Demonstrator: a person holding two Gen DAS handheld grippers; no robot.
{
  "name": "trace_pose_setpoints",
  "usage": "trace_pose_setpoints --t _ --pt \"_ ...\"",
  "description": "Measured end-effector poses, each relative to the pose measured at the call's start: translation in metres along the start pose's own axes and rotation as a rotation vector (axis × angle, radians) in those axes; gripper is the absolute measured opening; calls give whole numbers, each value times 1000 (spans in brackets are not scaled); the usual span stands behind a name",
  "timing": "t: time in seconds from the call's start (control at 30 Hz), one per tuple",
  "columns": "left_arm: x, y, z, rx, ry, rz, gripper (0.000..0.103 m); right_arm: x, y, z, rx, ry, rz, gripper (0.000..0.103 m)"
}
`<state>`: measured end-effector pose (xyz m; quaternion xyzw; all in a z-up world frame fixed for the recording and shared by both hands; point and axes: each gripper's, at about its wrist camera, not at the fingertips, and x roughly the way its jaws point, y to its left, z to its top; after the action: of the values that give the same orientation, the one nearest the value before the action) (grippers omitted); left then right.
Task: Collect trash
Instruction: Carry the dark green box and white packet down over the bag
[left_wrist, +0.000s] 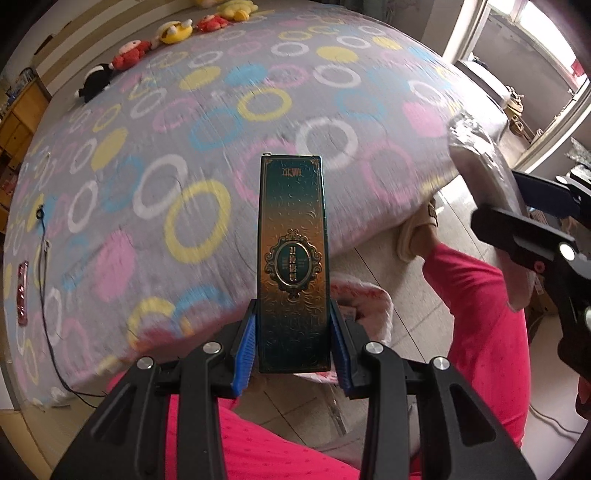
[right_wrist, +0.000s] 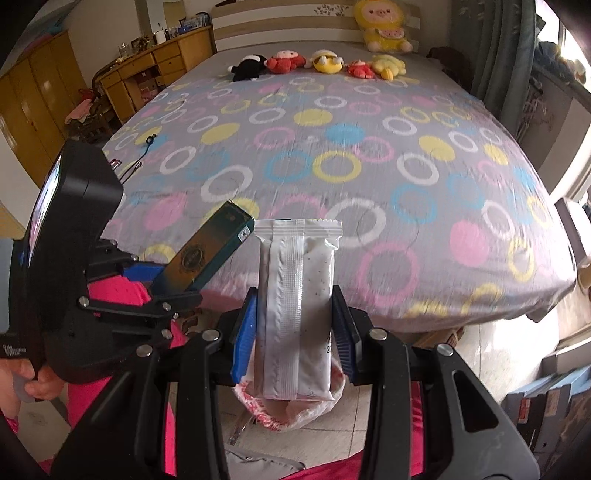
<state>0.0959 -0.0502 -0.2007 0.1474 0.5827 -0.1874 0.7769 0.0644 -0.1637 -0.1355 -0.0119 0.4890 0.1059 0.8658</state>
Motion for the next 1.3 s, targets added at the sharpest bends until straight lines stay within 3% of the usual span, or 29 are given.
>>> trace_pose_setpoints --t 0.33,0.67,1.07,1.3 --pt "38 -17 -37 7 58 -60 36 25 5 -30 42 53 7 38" --pt "102 -28 -63 20 180 -103 36 83 -1 -65 122 155 24 38" --pt "174 -45 -77 117 330 -104 36 155 -25 -108 213 311 13 38" --pt "216 -52 -79 139 424 -68 36 198 -38 -127 263 397 18 38"
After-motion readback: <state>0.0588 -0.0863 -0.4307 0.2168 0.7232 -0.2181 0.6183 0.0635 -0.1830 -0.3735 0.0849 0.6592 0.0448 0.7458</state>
